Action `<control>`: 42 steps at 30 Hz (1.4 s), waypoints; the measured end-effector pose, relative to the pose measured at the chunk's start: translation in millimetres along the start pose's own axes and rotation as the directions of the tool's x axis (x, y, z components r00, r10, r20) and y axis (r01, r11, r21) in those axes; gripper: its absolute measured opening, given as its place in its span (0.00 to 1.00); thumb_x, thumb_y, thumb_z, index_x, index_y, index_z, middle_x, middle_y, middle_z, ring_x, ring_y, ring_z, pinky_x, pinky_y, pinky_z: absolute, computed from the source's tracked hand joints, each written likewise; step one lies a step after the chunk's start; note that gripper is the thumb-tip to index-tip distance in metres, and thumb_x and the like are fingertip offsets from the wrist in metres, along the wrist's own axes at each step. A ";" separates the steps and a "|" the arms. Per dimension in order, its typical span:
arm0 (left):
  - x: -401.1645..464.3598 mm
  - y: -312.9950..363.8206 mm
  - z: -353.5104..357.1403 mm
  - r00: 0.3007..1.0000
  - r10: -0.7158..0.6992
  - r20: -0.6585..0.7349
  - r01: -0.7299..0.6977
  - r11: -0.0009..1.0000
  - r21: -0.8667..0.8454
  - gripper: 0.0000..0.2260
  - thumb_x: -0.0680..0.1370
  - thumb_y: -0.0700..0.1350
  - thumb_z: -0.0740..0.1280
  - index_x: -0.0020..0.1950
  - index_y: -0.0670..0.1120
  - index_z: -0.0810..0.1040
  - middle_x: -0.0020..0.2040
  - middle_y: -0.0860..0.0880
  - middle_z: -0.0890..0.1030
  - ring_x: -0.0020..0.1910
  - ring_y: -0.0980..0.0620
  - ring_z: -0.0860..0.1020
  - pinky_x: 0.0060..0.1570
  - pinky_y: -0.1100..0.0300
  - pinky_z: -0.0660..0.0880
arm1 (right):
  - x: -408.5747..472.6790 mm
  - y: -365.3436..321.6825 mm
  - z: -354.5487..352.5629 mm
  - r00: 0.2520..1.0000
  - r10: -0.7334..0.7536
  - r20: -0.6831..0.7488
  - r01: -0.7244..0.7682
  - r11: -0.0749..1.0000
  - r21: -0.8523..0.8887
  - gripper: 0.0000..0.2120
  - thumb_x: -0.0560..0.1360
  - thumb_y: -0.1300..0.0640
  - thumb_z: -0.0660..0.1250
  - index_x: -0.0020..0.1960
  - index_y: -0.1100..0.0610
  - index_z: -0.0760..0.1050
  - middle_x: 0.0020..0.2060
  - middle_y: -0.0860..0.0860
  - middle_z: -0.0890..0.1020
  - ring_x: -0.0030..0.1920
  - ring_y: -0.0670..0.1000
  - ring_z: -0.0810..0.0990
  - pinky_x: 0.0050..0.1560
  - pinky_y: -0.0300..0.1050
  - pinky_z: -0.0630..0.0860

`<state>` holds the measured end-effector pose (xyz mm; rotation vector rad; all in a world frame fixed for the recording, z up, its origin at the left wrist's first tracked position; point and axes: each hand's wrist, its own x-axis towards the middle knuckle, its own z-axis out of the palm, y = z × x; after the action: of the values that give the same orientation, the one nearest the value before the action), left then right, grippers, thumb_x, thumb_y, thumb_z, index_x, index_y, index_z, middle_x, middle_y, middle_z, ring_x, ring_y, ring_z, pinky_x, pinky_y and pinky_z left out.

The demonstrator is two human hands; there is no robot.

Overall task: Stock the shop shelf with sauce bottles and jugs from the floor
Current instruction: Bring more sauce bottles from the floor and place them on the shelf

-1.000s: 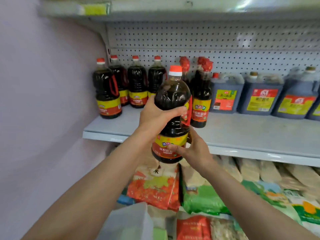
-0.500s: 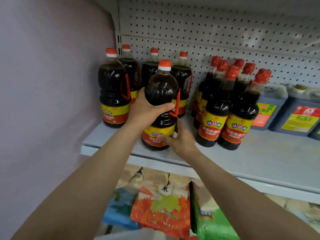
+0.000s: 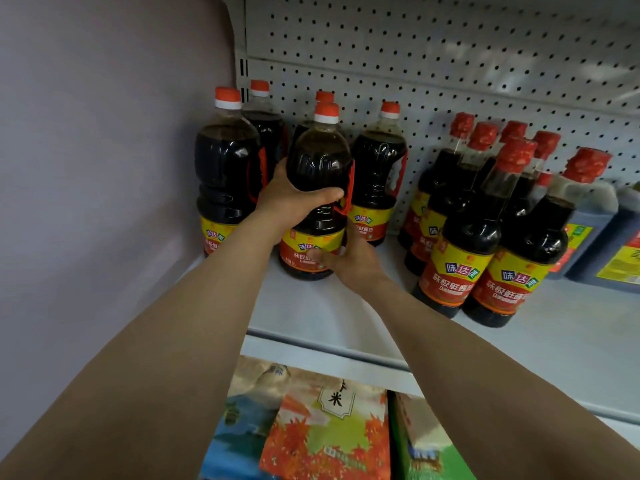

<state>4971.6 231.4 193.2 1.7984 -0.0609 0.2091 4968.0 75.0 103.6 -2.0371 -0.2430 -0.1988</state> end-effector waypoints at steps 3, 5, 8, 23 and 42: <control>5.1 -1.7 -0.4 1.000 0.002 0.003 -0.002 1.000 0.014 0.49 0.59 0.59 0.82 0.76 0.57 0.62 0.69 0.54 0.74 0.69 0.49 0.72 0.68 0.47 0.71 | 2.5 -0.2 1.6 1.000 0.020 -0.003 -0.020 1.000 0.005 0.43 0.67 0.49 0.81 0.76 0.47 0.63 0.68 0.45 0.77 0.68 0.49 0.75 0.67 0.48 0.73; 6.6 -2.3 -0.6 1.000 -0.005 0.000 0.005 1.000 0.016 0.50 0.59 0.60 0.82 0.76 0.58 0.62 0.70 0.53 0.74 0.69 0.49 0.72 0.68 0.47 0.71 | 2.0 -0.5 1.7 1.000 0.028 -0.006 -0.028 1.000 0.005 0.43 0.67 0.50 0.81 0.77 0.48 0.62 0.68 0.46 0.77 0.67 0.48 0.75 0.66 0.47 0.73; 5.0 -2.7 -0.4 1.000 -0.007 -0.004 0.007 1.000 0.006 0.51 0.58 0.60 0.82 0.77 0.57 0.61 0.70 0.53 0.74 0.68 0.50 0.72 0.67 0.48 0.71 | -2.4 -4.7 0.5 0.999 0.040 -0.003 -0.040 0.999 0.000 0.43 0.69 0.52 0.79 0.78 0.49 0.61 0.68 0.47 0.76 0.67 0.49 0.75 0.65 0.46 0.72; -114.6 33.5 44.6 0.994 -0.060 -0.088 0.088 0.932 0.351 0.41 0.70 0.52 0.78 0.77 0.43 0.62 0.72 0.42 0.72 0.68 0.41 0.73 0.63 0.53 0.71 | -129.9 -31.5 -117.6 0.989 0.142 -0.047 -0.147 0.872 -0.467 0.34 0.73 0.46 0.75 0.74 0.54 0.68 0.67 0.52 0.77 0.65 0.55 0.77 0.58 0.44 0.74; -448.9 112.9 335.3 0.872 0.054 0.486 -0.329 0.801 0.500 0.35 0.67 0.49 0.80 0.72 0.55 0.70 0.67 0.43 0.70 0.61 0.41 0.75 0.59 0.52 0.75 | -531.7 16.5 -421.6 0.906 0.255 -0.336 -0.420 0.629 -0.654 0.38 0.68 0.44 0.78 0.74 0.50 0.67 0.69 0.55 0.73 0.69 0.58 0.70 0.64 0.49 0.69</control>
<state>4550.0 -151.9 148.8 2.4207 -0.5803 -0.0642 4443.4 -352.9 152.4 -2.7707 0.4451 -0.3039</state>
